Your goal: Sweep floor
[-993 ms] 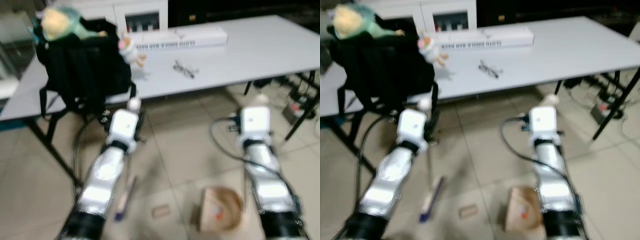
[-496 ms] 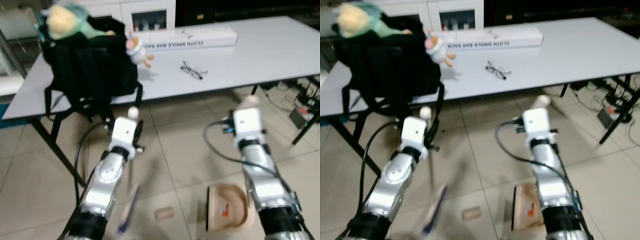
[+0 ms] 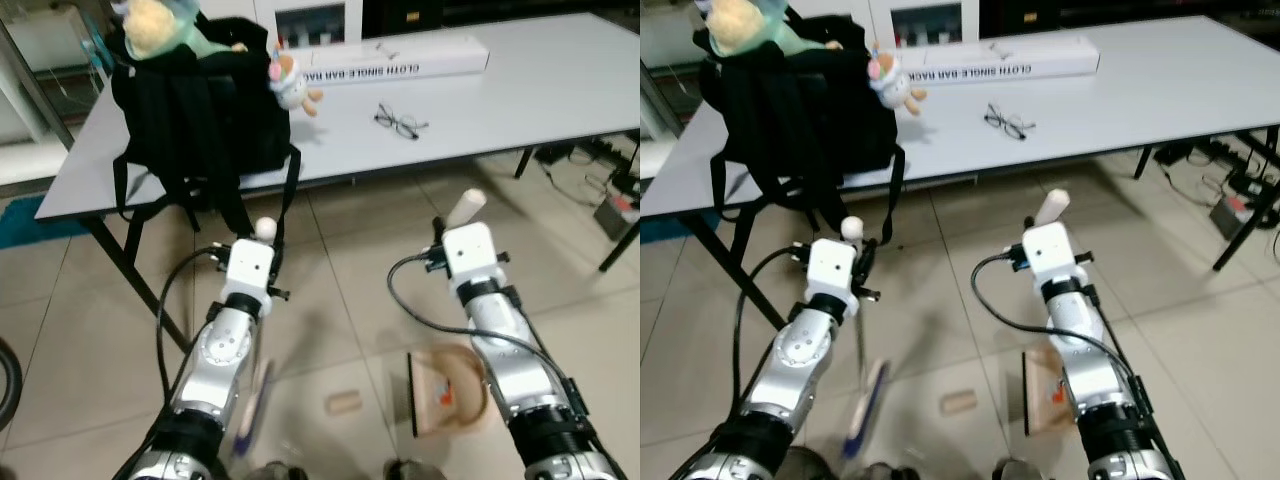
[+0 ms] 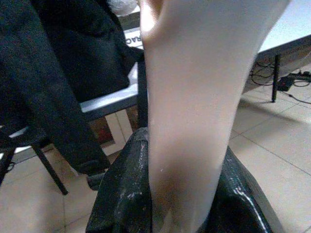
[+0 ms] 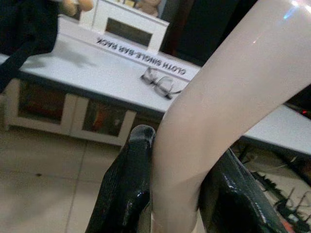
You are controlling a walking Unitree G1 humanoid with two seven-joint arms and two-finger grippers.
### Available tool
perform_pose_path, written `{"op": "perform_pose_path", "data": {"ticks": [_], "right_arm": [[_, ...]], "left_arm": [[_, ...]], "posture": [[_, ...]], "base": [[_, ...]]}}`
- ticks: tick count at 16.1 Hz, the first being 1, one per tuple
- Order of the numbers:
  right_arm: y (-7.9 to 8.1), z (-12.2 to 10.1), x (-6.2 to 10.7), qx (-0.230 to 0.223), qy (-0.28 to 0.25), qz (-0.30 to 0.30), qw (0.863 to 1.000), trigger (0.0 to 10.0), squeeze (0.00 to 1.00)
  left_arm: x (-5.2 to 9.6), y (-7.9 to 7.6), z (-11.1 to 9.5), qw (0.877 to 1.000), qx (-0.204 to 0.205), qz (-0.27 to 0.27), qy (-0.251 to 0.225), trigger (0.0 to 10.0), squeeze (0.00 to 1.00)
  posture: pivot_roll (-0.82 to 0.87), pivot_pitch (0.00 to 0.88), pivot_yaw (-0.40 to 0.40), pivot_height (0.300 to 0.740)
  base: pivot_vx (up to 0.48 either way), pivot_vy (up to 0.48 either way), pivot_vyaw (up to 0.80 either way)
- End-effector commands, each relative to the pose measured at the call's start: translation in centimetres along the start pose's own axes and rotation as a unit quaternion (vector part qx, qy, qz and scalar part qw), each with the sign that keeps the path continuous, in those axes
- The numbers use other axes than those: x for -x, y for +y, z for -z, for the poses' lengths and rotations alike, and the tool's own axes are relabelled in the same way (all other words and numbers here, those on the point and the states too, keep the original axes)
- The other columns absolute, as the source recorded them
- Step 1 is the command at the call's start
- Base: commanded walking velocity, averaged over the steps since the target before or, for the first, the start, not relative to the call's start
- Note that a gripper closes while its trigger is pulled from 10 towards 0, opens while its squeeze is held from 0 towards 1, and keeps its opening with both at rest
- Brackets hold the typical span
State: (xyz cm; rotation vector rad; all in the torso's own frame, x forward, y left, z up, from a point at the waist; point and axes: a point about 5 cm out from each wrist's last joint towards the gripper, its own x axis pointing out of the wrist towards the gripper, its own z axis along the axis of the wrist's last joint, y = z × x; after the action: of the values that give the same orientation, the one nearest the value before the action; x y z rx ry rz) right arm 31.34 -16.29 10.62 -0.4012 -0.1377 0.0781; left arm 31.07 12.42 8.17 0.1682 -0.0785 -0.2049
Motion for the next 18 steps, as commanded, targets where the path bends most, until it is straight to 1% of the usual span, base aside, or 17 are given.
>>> {"op": "perform_pose_path", "data": {"ticks": [1, 2, 3, 4, 6, 9, 12, 14, 16, 18], "right_arm": [[0.5, -1.0, -0.6, -0.007, -0.03, -0.006, 1.0, 10.0, 0.0], [1.0, -1.0, -0.7, -0.02, -0.033, -0.01, 0.999, 10.0, 0.0], [2.0, -0.8, -0.5, -0.031, -0.033, -0.02, 0.999, 10.0, 0.0], [2.4, -0.6, -0.5, -0.031, -0.031, -0.023, 0.999, 10.0, 0.0], [3.9, -0.6, -0.5, -0.03, -0.031, -0.034, 0.998, 10.0, 0.0], [4.9, -1.1, -0.9, -0.031, -0.038, -0.026, 0.998, 10.0, 0.0], [4.7, -1.3, -1.3, -0.027, -0.041, 0.002, 0.999, 10.0, 0.0], [4.2, -1.7, -1.7, -0.016, -0.053, 0.019, 0.998, 10.0, 0.0], [4.0, -2.1, -1.8, -0.006, -0.069, 0.021, 0.997, 10.0, 0.0], [4.2, -2.2, -1.8, 0.002, -0.078, 0.014, 0.997, 10.0, 0.0]], "left_arm": [[-0.4, 0.2, -0.5, 1.0, -0.008, -0.002, -0.016, 10.0, 0.0], [-0.7, 0.3, -0.6, 1.0, -0.011, -0.001, -0.019, 10.0, 0.0], [-0.9, 0.3, -0.7, 1.0, -0.016, 0.006, -0.024, 10.0, 0.0], [-1.0, 0.4, -0.6, 1.0, -0.018, 0.008, -0.023, 10.0, 0.0], [-1.3, 0.8, -0.3, 1.0, -0.023, 0.009, -0.02, 10.0, 0.0], [-1.6, 0.8, -0.3, 0.999, -0.027, 0.009, -0.018, 10.0, 0.0], [-1.9, 0.6, -0.5, 0.999, -0.022, 0.01, -0.024, 10.0, 0.0], [-2.2, 0.3, -0.6, 0.999, -0.015, 0.011, -0.027, 10.0, 0.0], [-2.5, 0.1, -0.8, 0.999, -0.01, 0.014, -0.031, 10.0, 0.0], [-2.9, -0.2, -1.1, 0.999, -0.01, 0.018, -0.033, 10.0, 0.0]], "posture": [[-0.06, 0.183, 0.124, 0.74], [-0.05, 0.201, 0.133, 0.74], [-0.04, 0.222, 0.142, 0.74], [-0.04, 0.222, 0.142, 0.74], [-0.04, 0.244, 0.149, 0.74], [-0.03, 0.26, 0.154, 0.74], [-0.02, 0.263, 0.154, 0.74], [-0.03, 0.268, 0.154, 0.74], [-0.04, 0.267, 0.15, 0.74], [-0.04, 0.266, 0.149, 0.74]], "base": [[0.0, 0.0, 0.0], [0.0, 0.0, 0.0], [0.0, 0.0, 0.0], [0.0, 0.0, 0.0], [0.0, 0.0, 0.0], [0.0, 0.0, 0.0], [0.0, 0.0, 0.0], [0.0, 0.0, 0.0], [0.0, 0.0, 0.0], [0.0, 0.0, 0.0]]}}
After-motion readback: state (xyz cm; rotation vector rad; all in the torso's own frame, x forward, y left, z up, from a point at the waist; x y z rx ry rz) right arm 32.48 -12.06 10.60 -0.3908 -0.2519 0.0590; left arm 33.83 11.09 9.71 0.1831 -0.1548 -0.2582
